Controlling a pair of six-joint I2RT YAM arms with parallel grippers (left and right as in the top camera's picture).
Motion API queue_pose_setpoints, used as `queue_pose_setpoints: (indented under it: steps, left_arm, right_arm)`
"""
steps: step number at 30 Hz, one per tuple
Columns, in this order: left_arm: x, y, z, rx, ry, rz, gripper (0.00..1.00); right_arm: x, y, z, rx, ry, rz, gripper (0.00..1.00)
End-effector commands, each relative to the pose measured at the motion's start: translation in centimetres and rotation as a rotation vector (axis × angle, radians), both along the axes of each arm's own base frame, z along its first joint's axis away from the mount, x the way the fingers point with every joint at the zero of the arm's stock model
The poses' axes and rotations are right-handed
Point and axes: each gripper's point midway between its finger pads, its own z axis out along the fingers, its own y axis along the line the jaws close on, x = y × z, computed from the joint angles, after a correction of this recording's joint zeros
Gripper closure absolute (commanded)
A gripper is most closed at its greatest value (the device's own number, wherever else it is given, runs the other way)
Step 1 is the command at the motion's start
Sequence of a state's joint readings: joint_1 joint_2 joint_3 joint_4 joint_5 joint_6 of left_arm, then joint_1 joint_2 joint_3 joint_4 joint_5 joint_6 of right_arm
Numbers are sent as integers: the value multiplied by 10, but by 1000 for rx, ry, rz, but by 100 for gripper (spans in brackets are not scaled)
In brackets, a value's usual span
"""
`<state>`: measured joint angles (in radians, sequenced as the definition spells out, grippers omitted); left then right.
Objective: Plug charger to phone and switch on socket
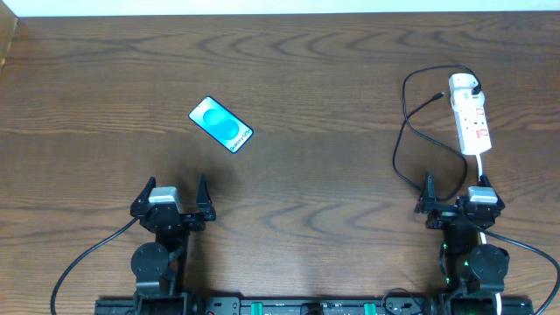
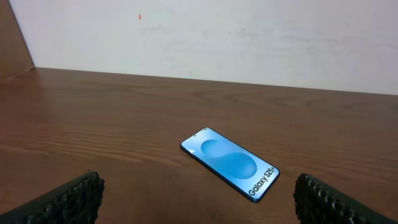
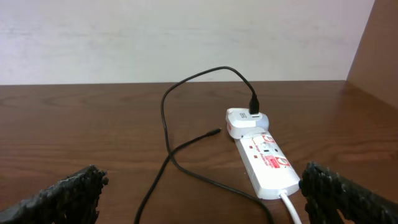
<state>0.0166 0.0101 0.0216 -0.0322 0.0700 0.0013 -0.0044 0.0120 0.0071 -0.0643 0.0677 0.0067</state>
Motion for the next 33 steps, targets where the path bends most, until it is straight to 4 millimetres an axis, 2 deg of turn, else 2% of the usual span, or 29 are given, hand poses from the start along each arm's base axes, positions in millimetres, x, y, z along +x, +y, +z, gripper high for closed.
queue_pose_setpoints:
  steps: [1,22,27,33]
  left_arm:
    - [-1,-5,-15,10,41,-29,2]
    - [0,-5,-11,10,29,-29,2]
    - [2,-5,9,12,-55,-29,2]
    - [0,-5,56,17,-248,-28,2]
  right_arm:
    - [0,1,0,-11,0,5,1]
    - [0,1,0,-11,0,5,1]
    - [0,1,0,-11,0,5,1]
    - [0,1,0,-11,0,5,1]
